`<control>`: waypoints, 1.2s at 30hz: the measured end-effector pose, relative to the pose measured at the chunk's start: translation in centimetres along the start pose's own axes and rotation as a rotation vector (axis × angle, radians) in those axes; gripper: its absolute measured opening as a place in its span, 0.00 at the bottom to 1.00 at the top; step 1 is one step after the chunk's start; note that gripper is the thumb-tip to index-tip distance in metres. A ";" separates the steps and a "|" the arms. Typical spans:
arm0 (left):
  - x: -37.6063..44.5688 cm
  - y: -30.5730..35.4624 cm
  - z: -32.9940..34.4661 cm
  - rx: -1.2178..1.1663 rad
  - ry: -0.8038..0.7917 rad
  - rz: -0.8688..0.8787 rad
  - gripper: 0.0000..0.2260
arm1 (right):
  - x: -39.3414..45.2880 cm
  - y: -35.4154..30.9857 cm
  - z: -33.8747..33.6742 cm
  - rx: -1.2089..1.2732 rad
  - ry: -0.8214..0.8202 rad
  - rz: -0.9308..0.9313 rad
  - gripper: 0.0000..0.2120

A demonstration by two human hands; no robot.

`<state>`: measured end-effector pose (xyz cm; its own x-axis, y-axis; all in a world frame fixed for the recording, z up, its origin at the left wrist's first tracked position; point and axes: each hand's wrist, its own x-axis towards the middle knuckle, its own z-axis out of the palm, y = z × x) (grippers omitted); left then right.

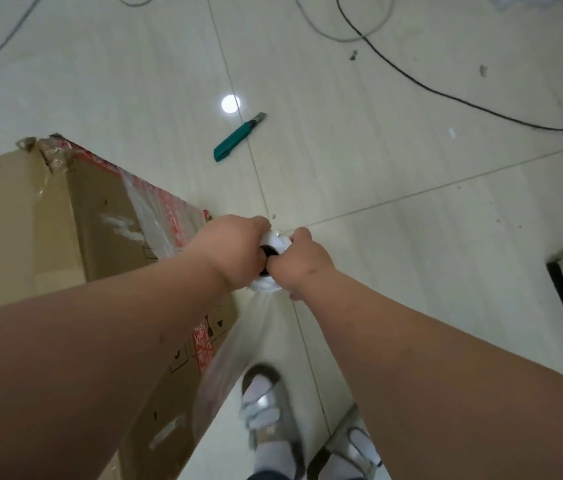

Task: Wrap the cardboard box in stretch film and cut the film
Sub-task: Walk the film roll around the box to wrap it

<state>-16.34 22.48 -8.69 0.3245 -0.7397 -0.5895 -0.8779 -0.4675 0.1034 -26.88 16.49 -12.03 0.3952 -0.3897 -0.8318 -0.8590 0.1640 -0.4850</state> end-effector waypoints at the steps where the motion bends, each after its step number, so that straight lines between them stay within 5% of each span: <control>1: 0.0 -0.3 0.0 -0.039 0.012 -0.030 0.10 | 0.4 -0.5 -0.1 -0.017 0.004 -0.005 0.19; 4: 0.2 -1.6 0.0 -0.153 -0.089 -0.199 0.17 | 1.3 -2.2 -0.5 -0.118 -0.003 -0.033 0.19; 7: 1.7 -2.8 -0.3 -0.446 -0.261 -0.400 0.10 | 1.8 -3.9 -0.9 -0.212 -0.001 -0.044 0.21; 14: 5.4 -5.5 -5.2 0.023 -0.257 -0.188 0.08 | 3.4 -9.9 -1.1 -0.373 -0.070 -0.093 0.25; 19: 7.2 -7.3 -7.8 0.113 -0.172 -0.118 0.08 | 4.2 -12.9 -1.5 -0.231 -0.149 -0.100 0.21; 22: 7.9 -8.5 -8.1 0.104 -0.160 -0.120 0.05 | 5.6 -13.8 -1.6 -0.372 -0.156 -0.160 0.18; 27: 8.4 -10.7 -7.9 -0.034 -0.073 -0.243 0.07 | 8.5 -15.7 -1.3 -0.331 -0.173 -0.151 0.21; 36: 8.6 -12.1 -8.4 -0.228 -0.264 -0.542 0.13 | 10.2 -18.4 -0.7 -0.494 -0.318 -0.129 0.24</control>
<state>0.09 17.70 -8.25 0.5778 -0.2396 -0.7802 -0.5078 -0.8540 -0.1137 -7.32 8.85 -11.38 0.5191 -0.0761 -0.8513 -0.8168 -0.3374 -0.4679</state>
